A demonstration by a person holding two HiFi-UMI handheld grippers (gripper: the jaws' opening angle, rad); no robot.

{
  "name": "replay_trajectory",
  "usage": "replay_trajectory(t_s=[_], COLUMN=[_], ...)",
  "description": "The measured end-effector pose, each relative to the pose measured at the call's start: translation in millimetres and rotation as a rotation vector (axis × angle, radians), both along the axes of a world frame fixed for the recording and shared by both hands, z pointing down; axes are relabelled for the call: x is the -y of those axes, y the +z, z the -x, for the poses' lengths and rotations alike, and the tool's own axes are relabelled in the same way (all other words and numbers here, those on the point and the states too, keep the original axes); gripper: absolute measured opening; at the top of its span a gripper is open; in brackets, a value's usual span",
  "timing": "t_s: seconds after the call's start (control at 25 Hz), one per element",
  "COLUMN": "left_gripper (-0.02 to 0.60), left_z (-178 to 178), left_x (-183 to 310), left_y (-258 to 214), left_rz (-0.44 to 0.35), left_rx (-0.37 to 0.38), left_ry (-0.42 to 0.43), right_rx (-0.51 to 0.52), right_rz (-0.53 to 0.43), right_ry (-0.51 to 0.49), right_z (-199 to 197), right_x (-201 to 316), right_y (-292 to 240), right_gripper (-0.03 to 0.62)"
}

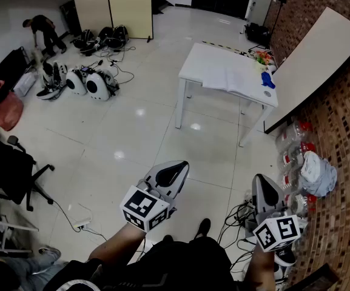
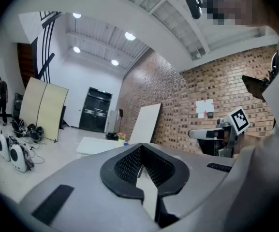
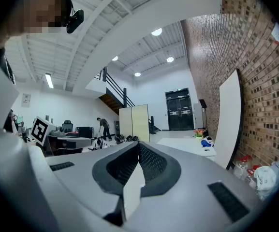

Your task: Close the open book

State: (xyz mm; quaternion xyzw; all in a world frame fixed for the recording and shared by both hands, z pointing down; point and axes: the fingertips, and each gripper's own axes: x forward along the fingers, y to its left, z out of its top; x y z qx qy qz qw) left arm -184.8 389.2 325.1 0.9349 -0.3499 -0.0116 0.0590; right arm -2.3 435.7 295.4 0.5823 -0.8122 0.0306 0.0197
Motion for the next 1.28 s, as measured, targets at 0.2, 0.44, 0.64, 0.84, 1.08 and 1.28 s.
replay_trajectory(t_s=[0.2, 0.44, 0.64, 0.84, 1.08, 1.28], left_gripper=[0.002, 0.002, 0.002, 0.002, 0.002, 0.002], left_z=[-13.1, -62.8, -90.7, -125.3, -160.3, -159.2], left_x=[43.8, 100.7, 146.6, 183.7, 220.9, 251.6], left_y=[5.3, -6.9, -18.2, -15.2, -7.0, 0.9], left_rz=[0.024, 0.013, -0.002, 0.010, 0.032, 0.046], left_rx=[-0.011, 0.016, 0.036, 0.058, 0.080, 0.105], left_ry=[-0.089, -0.092, -0.154, -0.179, -0.195, -0.201], right_rx=[-0.005, 0.004, 0.008, 0.026, 0.001, 0.004], right_rz=[-0.012, -0.037, -0.053, -0.041, -0.050, -0.042], right_ry=[-0.066, -0.094, -0.133, -0.171, -0.206, -0.235], right_z=[-16.6, -65.1, -98.5, -134.1, -164.9, -157.2], right_x=[37.6, 111.1, 161.4, 202.5, 247.8, 282.4], right_y=[-5.1, -14.4, -21.5, -16.3, -7.9, 0.4], right_gripper=[-0.002, -0.002, -0.002, -0.002, -0.002, -0.002])
